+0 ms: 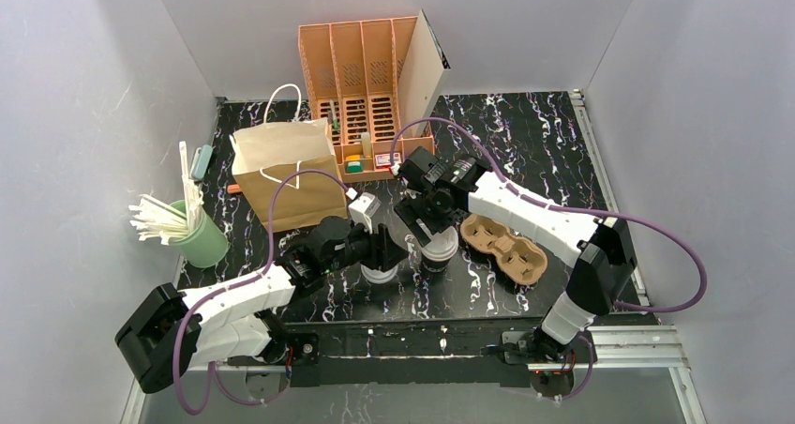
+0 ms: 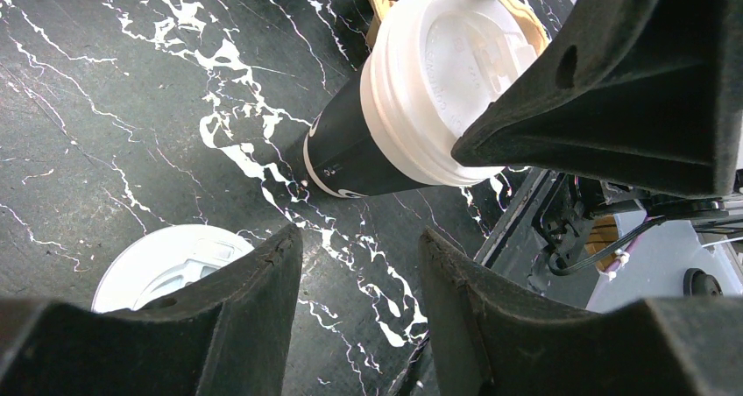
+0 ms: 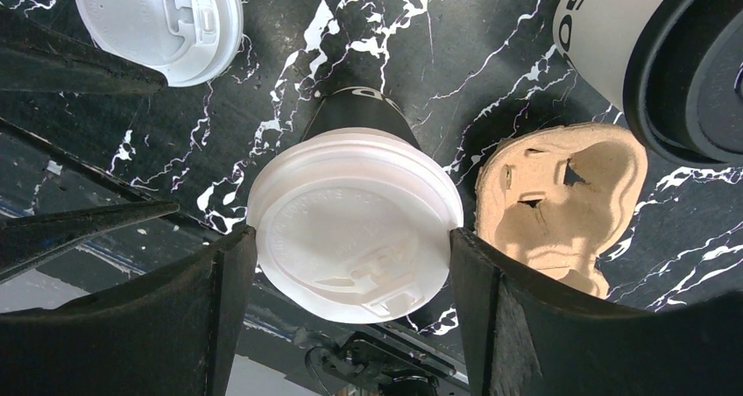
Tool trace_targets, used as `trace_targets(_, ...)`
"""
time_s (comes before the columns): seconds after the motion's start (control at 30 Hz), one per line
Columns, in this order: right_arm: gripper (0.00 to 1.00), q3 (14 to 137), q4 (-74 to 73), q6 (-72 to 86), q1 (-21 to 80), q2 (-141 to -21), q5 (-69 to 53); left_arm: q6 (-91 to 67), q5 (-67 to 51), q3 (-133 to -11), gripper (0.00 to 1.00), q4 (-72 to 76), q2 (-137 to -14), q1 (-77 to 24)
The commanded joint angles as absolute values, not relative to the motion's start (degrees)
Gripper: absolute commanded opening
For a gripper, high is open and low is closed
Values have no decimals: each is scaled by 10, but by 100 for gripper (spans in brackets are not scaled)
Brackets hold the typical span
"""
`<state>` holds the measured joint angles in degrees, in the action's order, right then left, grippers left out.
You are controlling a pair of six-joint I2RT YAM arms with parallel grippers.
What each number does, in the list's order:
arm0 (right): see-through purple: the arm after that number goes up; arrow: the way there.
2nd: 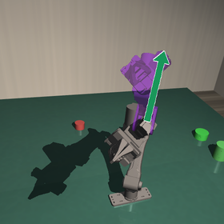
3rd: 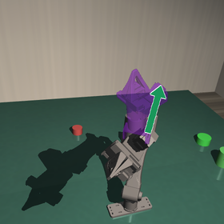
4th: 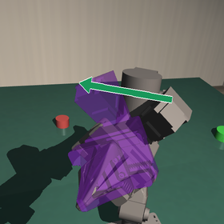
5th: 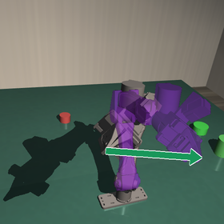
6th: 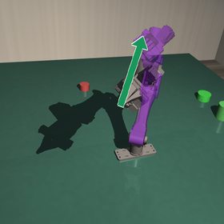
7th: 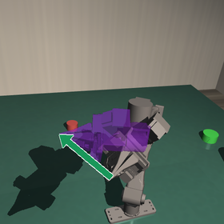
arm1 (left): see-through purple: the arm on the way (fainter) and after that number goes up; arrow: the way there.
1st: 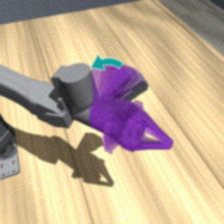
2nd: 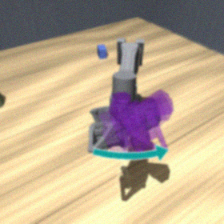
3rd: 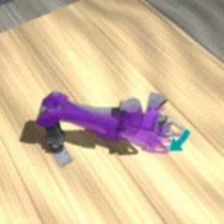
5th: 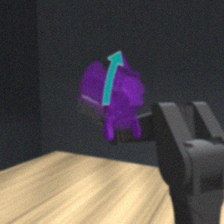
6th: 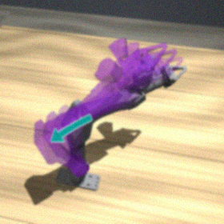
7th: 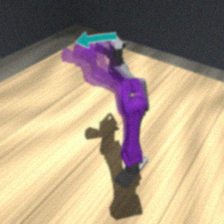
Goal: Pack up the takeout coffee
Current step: Close the cup lid on the coffee cup.
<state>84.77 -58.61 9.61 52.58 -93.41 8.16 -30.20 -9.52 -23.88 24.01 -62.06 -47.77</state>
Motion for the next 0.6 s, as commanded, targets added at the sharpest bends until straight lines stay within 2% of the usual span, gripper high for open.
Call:
trace_targets(0.0, 79, 854, -595, 89, 529, -938, 75, -294, -96, -241, 49, 246, -615, -477)
trace_targets(0.57, 81, 840, -598, 89, 532, -936, 80, -294, -96, -243, 49, 246, -618, -477)
